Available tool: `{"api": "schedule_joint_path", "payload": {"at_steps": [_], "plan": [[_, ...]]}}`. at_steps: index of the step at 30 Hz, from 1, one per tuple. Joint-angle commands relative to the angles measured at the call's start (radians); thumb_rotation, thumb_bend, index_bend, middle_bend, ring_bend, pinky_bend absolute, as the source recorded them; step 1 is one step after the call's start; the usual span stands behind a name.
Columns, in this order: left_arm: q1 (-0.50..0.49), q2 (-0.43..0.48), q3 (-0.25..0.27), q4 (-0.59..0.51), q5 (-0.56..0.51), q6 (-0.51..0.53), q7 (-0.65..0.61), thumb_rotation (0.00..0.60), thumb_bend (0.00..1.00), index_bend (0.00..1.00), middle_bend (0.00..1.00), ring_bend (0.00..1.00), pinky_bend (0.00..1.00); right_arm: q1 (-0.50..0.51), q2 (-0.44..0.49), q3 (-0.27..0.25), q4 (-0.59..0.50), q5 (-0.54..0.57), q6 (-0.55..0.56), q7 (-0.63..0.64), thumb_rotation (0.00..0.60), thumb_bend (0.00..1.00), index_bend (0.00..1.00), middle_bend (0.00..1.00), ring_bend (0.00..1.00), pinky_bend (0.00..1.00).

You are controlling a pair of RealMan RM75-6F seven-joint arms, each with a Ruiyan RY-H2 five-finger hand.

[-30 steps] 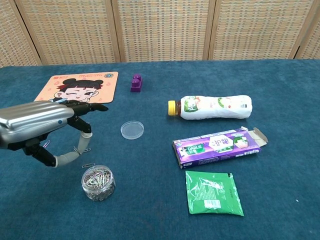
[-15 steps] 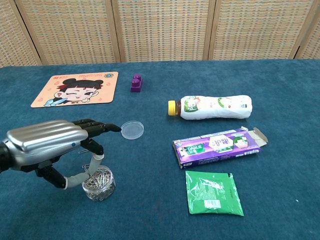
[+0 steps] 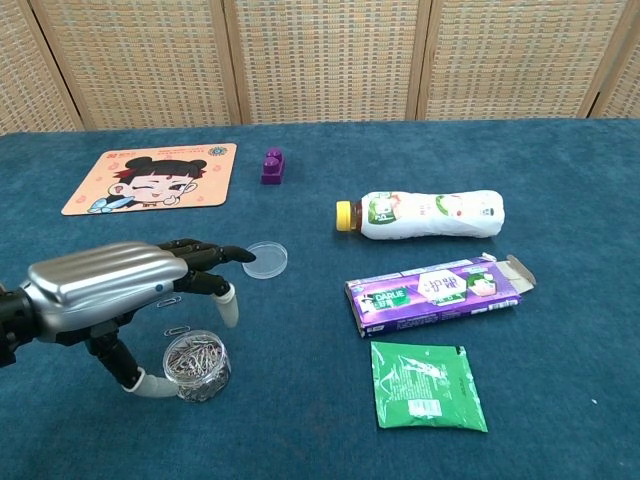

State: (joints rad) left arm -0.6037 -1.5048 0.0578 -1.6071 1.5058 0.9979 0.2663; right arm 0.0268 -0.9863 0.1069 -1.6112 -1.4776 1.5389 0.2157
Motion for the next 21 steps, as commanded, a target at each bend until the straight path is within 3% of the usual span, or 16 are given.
{"api": "schedule_joint_path", "payload": {"at_steps": [1, 7, 12, 21], "plan": [[-0.001, 0.006, -0.004, 0.000, 0.016, 0.011, -0.029, 0.600, 0.15, 0.29, 0.00, 0.00, 0.00, 0.000, 0.000, 0.000, 0.000, -0.001, 0.001, -0.001, 0.600, 0.00, 0.00, 0.00, 0.00, 0.00], [0.006, 0.051, -0.031, -0.012, 0.036, 0.062, -0.092, 0.600, 0.15, 0.32, 0.00, 0.00, 0.00, -0.001, 0.001, 0.000, -0.002, -0.001, 0.002, 0.001, 0.600, 0.00, 0.00, 0.00, 0.00, 0.00], [0.016, 0.109, -0.066, 0.027, -0.010, 0.081, -0.120, 0.600, 0.15, 0.35, 0.00, 0.00, 0.00, -0.001, 0.001, -0.001, -0.002, -0.003, 0.003, 0.001, 0.600, 0.00, 0.00, 0.00, 0.00, 0.00], [0.011, 0.068, -0.084, 0.319, -0.114, -0.025, -0.246, 0.600, 0.22, 0.48, 0.00, 0.00, 0.00, 0.001, -0.002, -0.002, -0.009, -0.004, 0.001, -0.014, 0.600, 0.00, 0.00, 0.00, 0.00, 0.00]]}}
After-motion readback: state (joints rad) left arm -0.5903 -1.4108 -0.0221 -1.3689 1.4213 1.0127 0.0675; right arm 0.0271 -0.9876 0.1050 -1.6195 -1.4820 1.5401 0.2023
